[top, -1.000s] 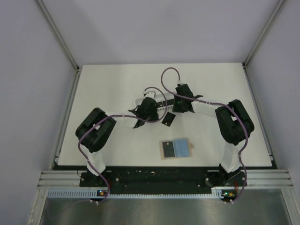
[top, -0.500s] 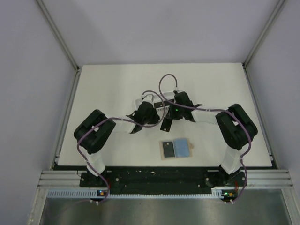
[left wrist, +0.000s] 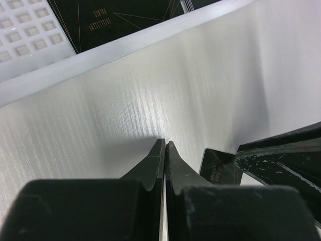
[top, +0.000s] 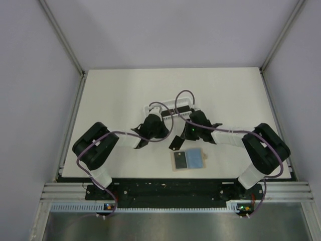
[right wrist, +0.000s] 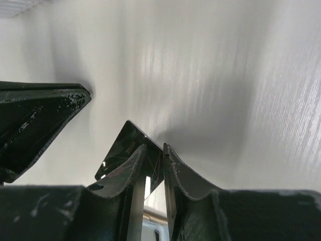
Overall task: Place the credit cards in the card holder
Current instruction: Move the credit card to the corner of the board.
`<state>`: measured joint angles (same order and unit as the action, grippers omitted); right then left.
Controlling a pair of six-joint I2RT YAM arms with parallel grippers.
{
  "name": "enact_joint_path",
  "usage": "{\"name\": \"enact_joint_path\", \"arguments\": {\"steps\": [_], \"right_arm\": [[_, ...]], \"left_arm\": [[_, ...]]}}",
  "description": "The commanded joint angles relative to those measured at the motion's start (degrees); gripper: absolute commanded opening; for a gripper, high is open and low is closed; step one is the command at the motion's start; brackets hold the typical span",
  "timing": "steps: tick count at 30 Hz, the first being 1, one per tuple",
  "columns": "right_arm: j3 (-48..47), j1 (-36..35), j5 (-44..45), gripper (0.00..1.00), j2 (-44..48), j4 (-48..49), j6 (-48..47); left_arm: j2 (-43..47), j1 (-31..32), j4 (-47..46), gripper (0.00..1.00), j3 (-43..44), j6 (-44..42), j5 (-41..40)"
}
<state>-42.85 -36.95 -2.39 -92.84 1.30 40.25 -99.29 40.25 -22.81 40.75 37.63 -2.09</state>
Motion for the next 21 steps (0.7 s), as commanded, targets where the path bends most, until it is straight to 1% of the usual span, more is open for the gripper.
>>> {"name": "enact_joint_path", "arguments": {"steps": [1, 2, 8, 15, 21], "right_arm": [[4.53, -1.54, 2.66, 0.21, 0.20, -9.83, 0.18], [4.70, -2.07, 1.00, 0.21, 0.46, -9.74, 0.18], [4.44, -5.85, -0.59, 0.21, 0.38, -9.83, 1.41], [5.06, -10.42, -0.77, 0.21, 1.52, -10.70, 3.87], [4.97, -12.80, -1.91, 0.21, 0.47, -7.29, 4.22]], "left_arm": [[-0.03, 0.62, 8.13, 0.00, -2.43, -0.45, 0.33], [0.14, 0.79, 8.22, 0.00, -2.61, -0.45, 0.33], [1.99, 1.76, 8.48, 0.00, -4.71, 0.16, -0.02], [4.80, 2.03, 9.01, 0.00, -8.49, 1.39, -0.99], [8.22, 2.03, 10.85, 0.00, -11.22, 2.71, -2.13]]}}
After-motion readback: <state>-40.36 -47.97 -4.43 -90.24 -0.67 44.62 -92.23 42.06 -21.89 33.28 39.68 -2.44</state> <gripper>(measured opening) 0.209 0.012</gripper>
